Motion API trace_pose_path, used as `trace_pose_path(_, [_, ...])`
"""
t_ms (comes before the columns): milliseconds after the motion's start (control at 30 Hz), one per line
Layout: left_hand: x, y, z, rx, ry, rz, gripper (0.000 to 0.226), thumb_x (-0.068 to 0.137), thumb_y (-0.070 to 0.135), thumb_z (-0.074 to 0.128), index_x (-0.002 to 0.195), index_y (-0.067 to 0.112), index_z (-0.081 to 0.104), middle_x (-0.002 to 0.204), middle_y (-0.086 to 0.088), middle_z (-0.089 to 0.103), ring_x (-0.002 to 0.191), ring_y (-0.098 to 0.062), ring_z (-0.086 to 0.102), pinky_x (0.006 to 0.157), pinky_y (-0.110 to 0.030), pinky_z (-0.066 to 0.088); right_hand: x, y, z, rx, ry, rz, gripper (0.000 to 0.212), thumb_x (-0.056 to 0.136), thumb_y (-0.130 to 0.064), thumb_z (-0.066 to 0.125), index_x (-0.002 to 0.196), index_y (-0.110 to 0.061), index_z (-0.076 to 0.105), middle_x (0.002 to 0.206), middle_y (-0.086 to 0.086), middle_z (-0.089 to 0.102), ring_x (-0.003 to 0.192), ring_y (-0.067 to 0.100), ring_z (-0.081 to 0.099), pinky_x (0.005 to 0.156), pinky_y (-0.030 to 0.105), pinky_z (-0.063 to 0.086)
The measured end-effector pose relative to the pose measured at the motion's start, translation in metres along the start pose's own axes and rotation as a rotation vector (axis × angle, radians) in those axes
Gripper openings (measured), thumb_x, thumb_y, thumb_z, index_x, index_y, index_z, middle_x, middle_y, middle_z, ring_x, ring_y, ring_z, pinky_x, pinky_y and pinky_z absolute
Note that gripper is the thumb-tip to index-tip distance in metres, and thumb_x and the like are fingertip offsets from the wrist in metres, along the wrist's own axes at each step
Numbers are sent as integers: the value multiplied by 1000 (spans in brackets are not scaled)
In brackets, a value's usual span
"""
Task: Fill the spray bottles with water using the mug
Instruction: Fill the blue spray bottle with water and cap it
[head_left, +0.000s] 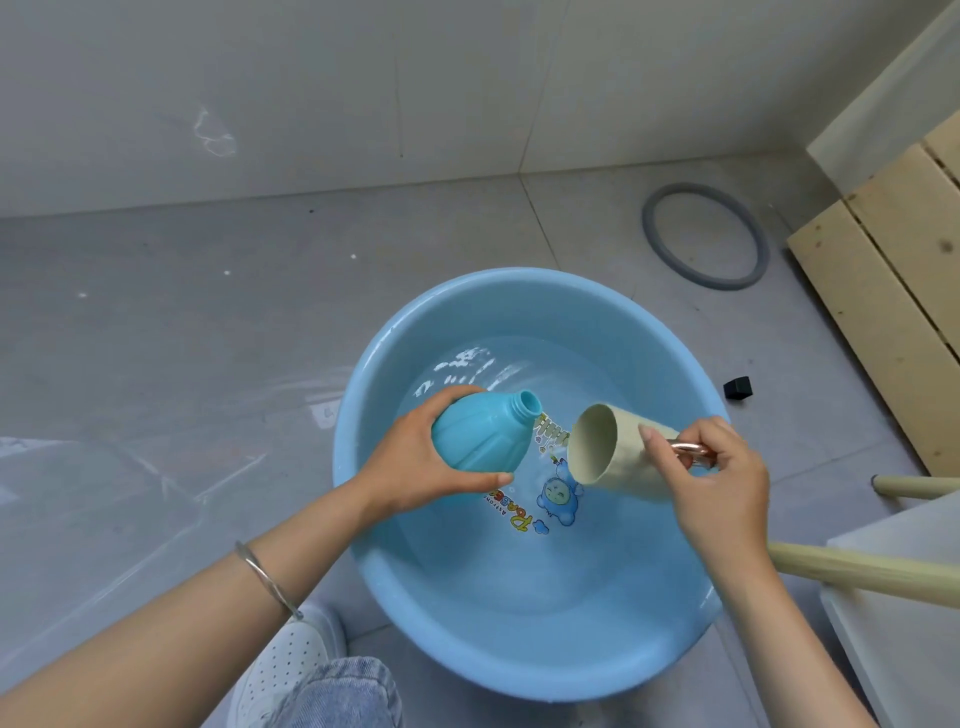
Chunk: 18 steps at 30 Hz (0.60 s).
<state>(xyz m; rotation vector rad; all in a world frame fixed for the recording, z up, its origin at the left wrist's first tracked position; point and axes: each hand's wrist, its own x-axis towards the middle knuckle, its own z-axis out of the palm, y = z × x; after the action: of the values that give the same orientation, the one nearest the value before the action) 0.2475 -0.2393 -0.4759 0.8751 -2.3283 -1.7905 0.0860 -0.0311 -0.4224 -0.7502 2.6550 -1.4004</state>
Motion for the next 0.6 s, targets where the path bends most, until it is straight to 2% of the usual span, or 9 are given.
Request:
trace_pose_path(67, [0, 1, 0, -2, -4, -2, 84, 44, 60, 86, 119, 47, 53, 112, 26, 61, 105, 1, 60, 94, -30, 52, 3, -20, -8, 66, 32, -13, 42, 79, -23, 73, 58, -3, 44, 62, 3, 40, 60, 7, 35, 58, 17, 27])
trace_pose_path(167, [0, 1, 0, -1, -1, -4, 83, 43, 60, 86, 119, 50, 52, 113, 27, 61, 105, 2, 59, 94, -29, 52, 8, -51, -19, 135, 68, -83, 38, 79, -26, 72, 57, -16, 43, 60, -5, 41, 60, 6, 35, 59, 17, 27])
trace_pose_path(300, [-1, 2, 0, 0, 0, 3, 84, 44, 60, 86, 120, 48, 52, 114, 27, 60, 105, 4, 58, 94, -26, 50, 9, -83, -23, 137, 69, -220, 39, 79, -24, 73, 56, -22, 41, 60, -10, 41, 61, 7, 37, 61, 16, 28])
trace_pose_path(500, [0, 2, -1, 0, 6, 14, 84, 44, 60, 86, 120, 47, 53, 114, 27, 60, 106, 3, 59, 94, -27, 50, 5, -104, -17, -23, 55, -443, 37, 79, -19, 74, 56, -8, 47, 61, -4, 41, 66, 9, 38, 62, 15, 29])
trace_pose_path(600, [-2, 3, -1, -17, 9, 13, 83, 44, 59, 86, 120, 47, 53, 112, 29, 60, 104, 4, 59, 92, -23, 51, 6, -107, -13, -102, 51, -521, 37, 78, -17, 74, 55, -5, 49, 61, -3, 38, 65, 16, 34, 63, 18, 28])
